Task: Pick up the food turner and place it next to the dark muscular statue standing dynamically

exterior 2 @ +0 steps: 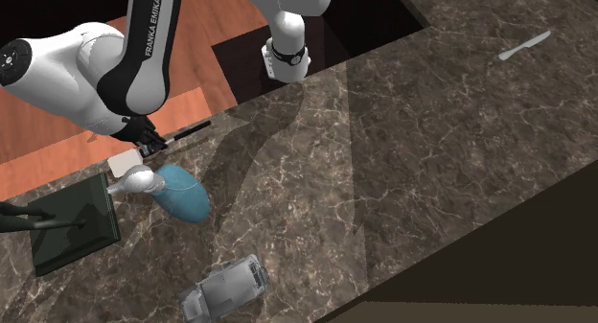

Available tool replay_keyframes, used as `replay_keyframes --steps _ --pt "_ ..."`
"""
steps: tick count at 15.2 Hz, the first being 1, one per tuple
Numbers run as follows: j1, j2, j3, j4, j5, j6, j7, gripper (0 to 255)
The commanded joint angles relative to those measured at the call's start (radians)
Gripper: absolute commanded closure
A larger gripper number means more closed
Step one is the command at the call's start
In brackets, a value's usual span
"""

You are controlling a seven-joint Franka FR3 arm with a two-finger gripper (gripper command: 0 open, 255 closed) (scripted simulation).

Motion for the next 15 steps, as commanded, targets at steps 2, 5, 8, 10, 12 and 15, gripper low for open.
replay_keyframes --steps 2,5,8,10,12,15 --pt "0.0 0.001 0.0 0.0 0.001 0.001 -0.001 255" --pt "0.0 0.001 0.0 0.0 0.0 0.001 -0.001 0" --pt "0.0 0.001 0.0 0.0 0.0 0.001 -0.001 0" --pt "0.0 0.001 0.0 0.0 0.0 0.001 -0.001 0" --pt "0.001 -0.032 -0.002 0.035 -0.018 -0.063 0.012 0" --pt "0.002 -0.056 -0.003 0.071 -0.031 -0.121 0.021 0"
